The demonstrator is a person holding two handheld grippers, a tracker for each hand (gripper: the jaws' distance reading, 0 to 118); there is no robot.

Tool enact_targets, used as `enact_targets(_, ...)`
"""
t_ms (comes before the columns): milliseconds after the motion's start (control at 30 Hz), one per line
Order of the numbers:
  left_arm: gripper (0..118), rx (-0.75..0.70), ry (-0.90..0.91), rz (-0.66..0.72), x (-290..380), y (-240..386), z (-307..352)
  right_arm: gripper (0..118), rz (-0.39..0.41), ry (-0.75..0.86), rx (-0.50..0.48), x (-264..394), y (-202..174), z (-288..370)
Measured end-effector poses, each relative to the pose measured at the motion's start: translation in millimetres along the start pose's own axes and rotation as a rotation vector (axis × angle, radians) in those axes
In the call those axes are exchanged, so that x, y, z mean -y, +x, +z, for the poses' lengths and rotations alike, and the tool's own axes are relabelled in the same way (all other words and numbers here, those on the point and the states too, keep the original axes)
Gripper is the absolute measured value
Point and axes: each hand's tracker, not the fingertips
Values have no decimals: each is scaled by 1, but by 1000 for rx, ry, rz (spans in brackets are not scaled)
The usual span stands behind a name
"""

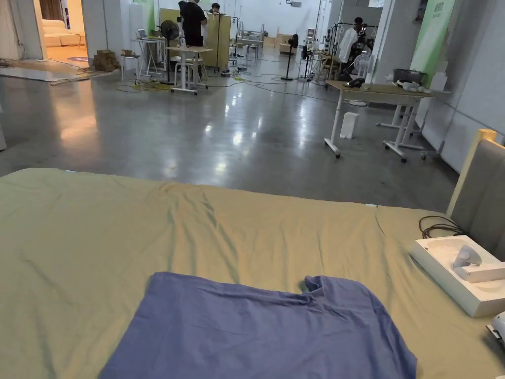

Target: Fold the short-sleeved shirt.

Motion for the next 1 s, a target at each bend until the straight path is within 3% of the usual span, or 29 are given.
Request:
enact_targets(100,51,31,117,32,-17,5,15,68,-61,109,-11,-17,-1,16)
enact_targets(267,52,92,277,36,-50,34,36,68,-80,331,-46,-55,-14,33)
enact_targets(433,51,138,416,14,-77,71,53,66,-159,507,-76,-91,-32,45)
enact_targets(533,49,133,468,-9,-89,90,59,42,-174,548,-63,-105,-44,48)
enact_targets(567,42,135,475,-16,-92,95,60,28,-177,556,-57,-107,-48,47)
enact_targets(667,9,100,501,-28,-99,106,59,3,-187,579,-56,-111,-55,47)
enact_targets(767,2,113,512,-23,-101,109,60,0,-182,587,-54,-113,-59,46)
enact_targets(1000,1,132,454,-33,-100,98,61,0,-166,565,-78,-114,-63,42)
